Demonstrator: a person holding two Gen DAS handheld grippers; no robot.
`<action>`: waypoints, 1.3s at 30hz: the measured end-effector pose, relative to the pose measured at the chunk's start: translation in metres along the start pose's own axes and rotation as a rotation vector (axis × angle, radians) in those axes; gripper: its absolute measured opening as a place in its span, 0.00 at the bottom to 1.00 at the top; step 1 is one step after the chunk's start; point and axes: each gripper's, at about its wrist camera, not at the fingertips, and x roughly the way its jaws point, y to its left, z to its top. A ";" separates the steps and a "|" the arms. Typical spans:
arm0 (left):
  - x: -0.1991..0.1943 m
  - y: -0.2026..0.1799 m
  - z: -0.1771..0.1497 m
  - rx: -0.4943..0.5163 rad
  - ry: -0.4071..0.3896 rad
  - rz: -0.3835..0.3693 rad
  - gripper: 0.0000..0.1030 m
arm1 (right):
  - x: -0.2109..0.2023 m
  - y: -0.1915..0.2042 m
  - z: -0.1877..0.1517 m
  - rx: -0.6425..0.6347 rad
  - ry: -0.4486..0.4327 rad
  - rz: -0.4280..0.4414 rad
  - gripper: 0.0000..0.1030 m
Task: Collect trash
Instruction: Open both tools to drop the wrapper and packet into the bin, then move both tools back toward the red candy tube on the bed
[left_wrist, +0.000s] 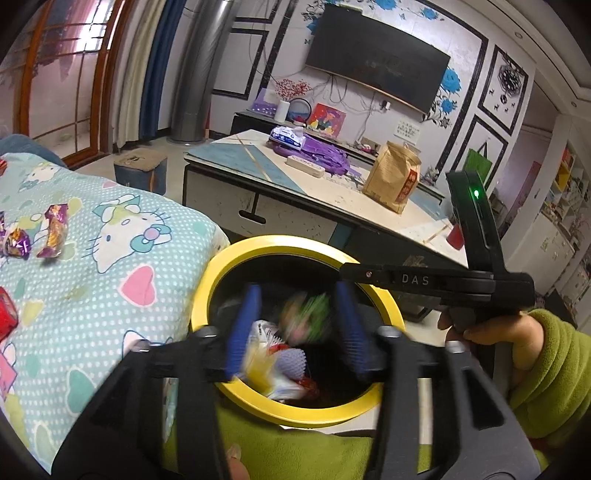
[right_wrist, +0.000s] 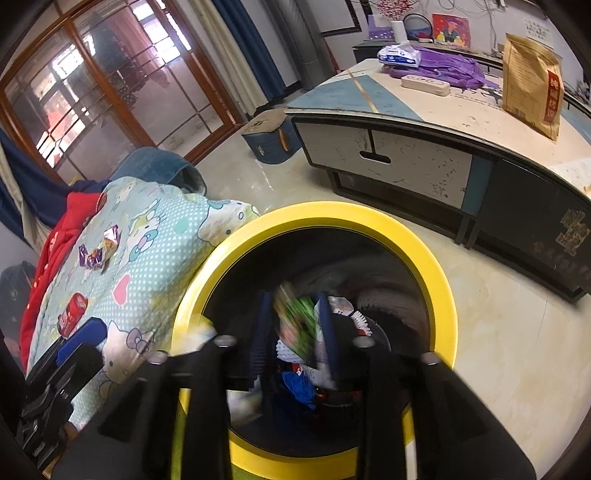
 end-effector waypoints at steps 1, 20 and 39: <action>-0.001 0.002 0.001 -0.009 -0.005 0.003 0.54 | -0.001 0.001 0.000 -0.004 -0.002 0.003 0.31; -0.060 0.044 0.009 -0.121 -0.158 0.186 0.86 | -0.023 0.049 0.000 -0.124 -0.113 0.071 0.54; -0.122 0.097 0.004 -0.261 -0.281 0.344 0.86 | -0.036 0.124 -0.010 -0.284 -0.156 0.179 0.59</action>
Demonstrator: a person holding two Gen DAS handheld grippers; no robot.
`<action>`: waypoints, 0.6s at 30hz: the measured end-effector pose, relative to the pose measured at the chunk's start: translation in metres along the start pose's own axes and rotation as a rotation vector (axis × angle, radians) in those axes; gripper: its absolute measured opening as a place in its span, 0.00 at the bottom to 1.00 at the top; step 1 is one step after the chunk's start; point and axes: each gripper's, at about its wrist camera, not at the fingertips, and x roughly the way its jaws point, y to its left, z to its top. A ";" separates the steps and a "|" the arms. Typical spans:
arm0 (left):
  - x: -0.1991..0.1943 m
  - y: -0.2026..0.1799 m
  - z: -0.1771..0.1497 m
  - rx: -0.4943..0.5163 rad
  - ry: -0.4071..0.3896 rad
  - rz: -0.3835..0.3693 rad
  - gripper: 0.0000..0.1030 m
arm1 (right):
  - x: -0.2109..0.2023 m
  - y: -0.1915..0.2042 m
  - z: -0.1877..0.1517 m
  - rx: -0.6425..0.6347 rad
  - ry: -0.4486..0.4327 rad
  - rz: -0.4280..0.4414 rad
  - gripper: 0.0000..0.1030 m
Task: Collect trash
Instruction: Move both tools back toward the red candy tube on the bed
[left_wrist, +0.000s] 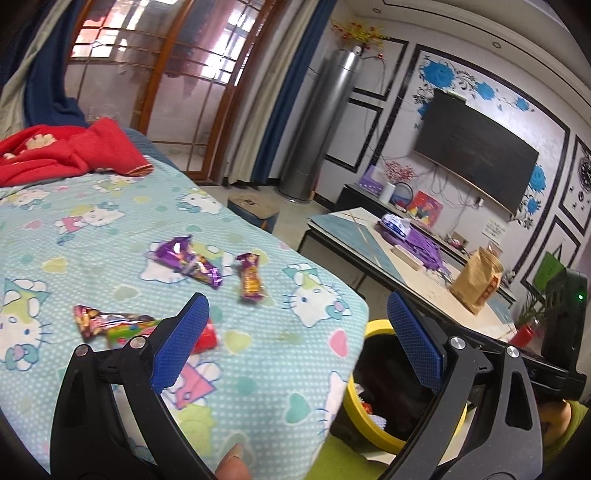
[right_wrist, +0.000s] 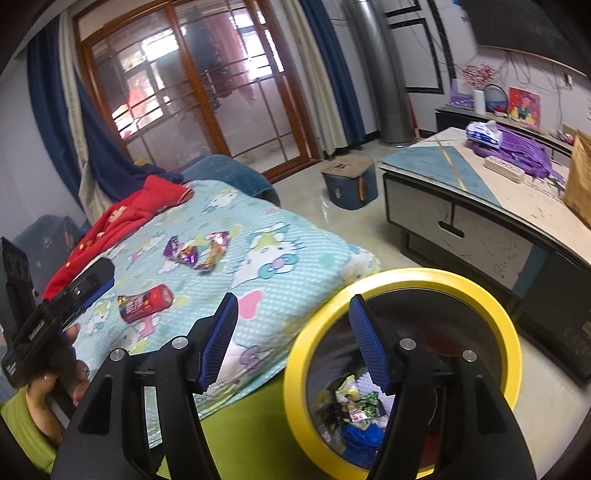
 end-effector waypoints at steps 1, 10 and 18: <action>-0.001 0.003 0.001 -0.003 0.000 0.008 0.86 | 0.001 0.004 0.001 -0.007 0.002 0.004 0.59; -0.007 0.043 -0.003 -0.020 0.058 0.091 0.86 | 0.012 0.030 0.013 -0.050 0.005 0.036 0.59; -0.002 0.083 -0.015 -0.131 0.176 0.075 0.86 | 0.040 0.059 0.021 -0.108 0.028 0.056 0.59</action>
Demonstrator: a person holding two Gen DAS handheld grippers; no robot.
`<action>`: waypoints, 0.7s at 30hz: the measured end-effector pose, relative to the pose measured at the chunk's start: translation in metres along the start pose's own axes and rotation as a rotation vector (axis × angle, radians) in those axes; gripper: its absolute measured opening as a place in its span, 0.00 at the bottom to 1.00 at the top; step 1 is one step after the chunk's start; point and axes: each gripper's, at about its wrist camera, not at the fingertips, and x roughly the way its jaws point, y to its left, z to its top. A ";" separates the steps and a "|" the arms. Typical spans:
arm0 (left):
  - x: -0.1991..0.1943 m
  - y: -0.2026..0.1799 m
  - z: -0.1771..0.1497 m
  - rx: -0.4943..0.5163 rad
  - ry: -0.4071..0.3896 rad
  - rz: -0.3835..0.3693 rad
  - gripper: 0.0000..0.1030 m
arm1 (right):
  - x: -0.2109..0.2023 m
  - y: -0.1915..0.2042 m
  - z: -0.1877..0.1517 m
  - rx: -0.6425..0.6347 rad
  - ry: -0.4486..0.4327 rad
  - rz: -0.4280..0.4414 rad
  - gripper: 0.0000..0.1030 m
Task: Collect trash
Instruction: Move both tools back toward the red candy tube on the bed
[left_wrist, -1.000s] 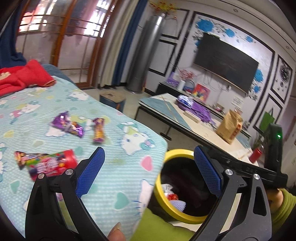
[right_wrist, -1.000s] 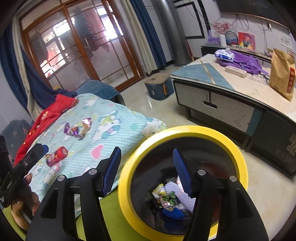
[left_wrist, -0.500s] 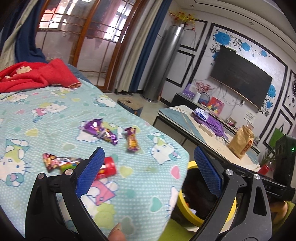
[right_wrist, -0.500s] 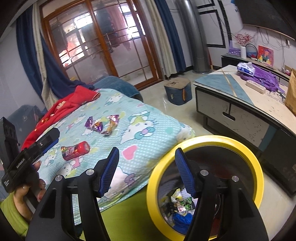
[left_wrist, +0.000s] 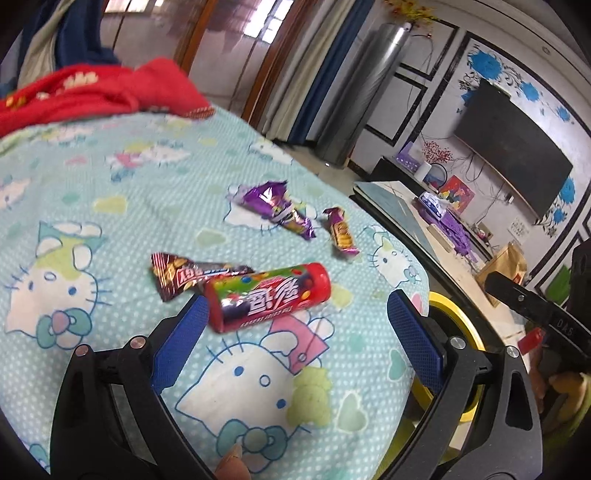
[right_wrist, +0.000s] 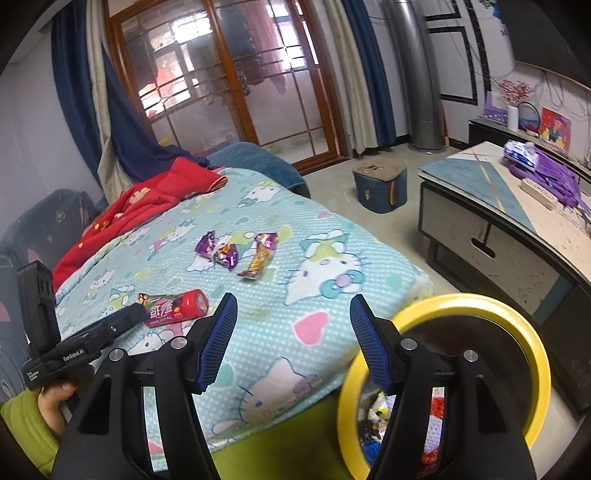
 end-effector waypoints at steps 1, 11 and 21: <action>0.002 0.002 0.000 -0.009 0.012 -0.007 0.86 | 0.005 0.003 0.001 -0.011 0.003 0.002 0.59; 0.021 0.021 -0.001 -0.116 0.073 -0.042 0.83 | 0.069 0.018 0.018 -0.031 0.093 0.047 0.59; 0.032 0.025 0.007 -0.136 0.079 -0.089 0.82 | 0.132 0.022 0.037 0.009 0.183 0.085 0.59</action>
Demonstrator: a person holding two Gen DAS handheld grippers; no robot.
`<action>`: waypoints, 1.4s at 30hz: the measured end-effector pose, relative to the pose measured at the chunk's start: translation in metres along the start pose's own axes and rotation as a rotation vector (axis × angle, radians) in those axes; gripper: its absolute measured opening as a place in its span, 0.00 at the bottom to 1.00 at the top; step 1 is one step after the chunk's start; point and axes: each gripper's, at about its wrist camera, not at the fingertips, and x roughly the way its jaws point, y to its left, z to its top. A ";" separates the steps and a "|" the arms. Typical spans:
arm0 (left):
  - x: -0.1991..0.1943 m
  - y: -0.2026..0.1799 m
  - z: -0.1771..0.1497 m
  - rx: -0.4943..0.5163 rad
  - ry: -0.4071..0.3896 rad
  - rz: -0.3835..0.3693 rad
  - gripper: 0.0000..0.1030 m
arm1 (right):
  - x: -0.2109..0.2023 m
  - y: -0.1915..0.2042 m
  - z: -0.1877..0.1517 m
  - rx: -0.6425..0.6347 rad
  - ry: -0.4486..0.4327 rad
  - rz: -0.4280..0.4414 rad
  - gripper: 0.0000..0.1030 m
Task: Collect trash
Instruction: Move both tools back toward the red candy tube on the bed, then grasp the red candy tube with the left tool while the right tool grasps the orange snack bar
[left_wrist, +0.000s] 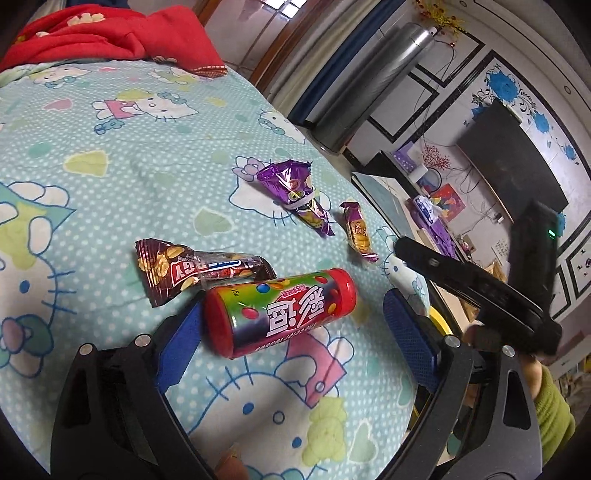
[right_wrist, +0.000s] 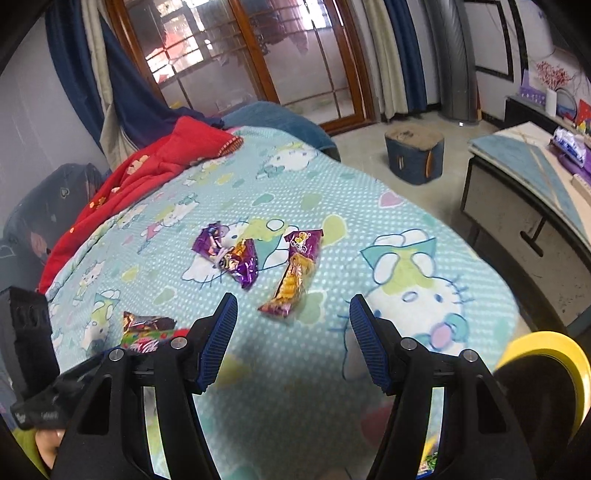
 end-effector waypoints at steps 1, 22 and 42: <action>0.001 0.000 0.000 0.002 0.003 -0.005 0.82 | 0.005 -0.001 0.002 0.008 0.008 0.003 0.59; 0.009 -0.023 -0.011 0.102 0.104 -0.092 0.52 | 0.041 -0.020 0.006 0.111 0.063 0.039 0.20; 0.034 -0.036 -0.003 0.110 0.133 -0.093 0.27 | -0.013 -0.041 -0.018 0.138 0.006 0.038 0.18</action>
